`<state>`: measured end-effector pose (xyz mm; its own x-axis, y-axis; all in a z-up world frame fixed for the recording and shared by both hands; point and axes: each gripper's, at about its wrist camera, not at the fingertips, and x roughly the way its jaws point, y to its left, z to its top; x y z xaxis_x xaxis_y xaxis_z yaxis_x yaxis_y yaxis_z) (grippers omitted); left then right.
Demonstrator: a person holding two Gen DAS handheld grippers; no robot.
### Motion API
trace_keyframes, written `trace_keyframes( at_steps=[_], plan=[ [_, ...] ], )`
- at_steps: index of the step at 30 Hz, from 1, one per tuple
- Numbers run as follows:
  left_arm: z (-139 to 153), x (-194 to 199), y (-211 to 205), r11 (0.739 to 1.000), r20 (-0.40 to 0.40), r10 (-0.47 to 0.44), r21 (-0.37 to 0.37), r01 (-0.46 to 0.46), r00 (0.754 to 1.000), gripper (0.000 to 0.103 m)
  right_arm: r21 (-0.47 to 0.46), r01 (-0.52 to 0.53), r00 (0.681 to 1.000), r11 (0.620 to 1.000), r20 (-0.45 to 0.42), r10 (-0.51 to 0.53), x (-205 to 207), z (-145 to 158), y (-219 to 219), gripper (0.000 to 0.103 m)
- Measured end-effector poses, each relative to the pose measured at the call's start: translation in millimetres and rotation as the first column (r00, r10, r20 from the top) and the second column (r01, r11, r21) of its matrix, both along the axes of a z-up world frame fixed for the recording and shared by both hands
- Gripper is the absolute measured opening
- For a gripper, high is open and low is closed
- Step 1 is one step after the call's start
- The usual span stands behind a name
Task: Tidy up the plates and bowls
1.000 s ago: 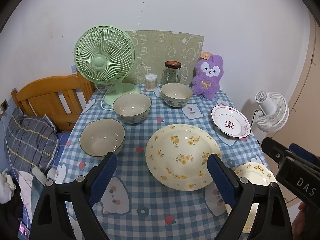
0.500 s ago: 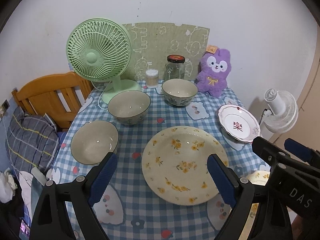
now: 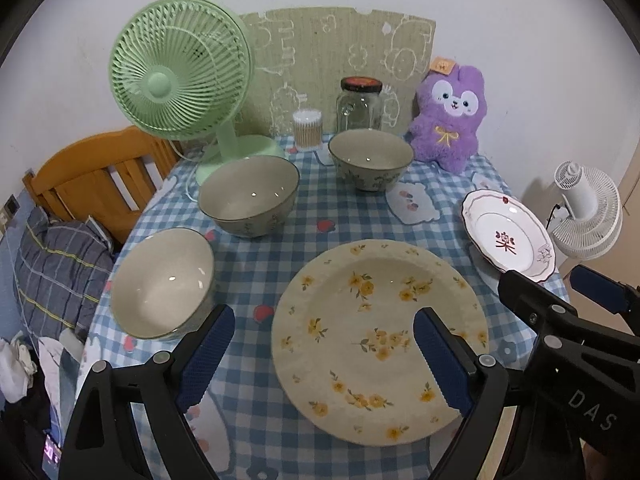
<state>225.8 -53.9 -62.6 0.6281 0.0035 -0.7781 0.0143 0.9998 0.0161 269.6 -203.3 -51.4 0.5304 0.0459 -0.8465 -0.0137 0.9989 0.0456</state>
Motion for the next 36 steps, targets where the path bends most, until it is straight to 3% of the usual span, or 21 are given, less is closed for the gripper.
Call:
trace_keyframes(
  at_steps=[21, 36],
  plan=[
    [-74.6, 40.7, -1.2, 0.998, -0.139, 0.063, 0.006, -0.063, 0.988, 0.086, 0.016, -0.037, 0.991, 0.999, -0.129, 0.039, 42.9, -81.6, 7.5, 0.083],
    [-98.4, 49.0, -0.1, 0.996, -0.191, 0.084, 0.026, -0.081, 0.978, 0.084, 0.021, -0.035, 0.98, 0.999, -0.198, 0.038, 57.8, -114.4, 11.9, 0.083]
  ],
)
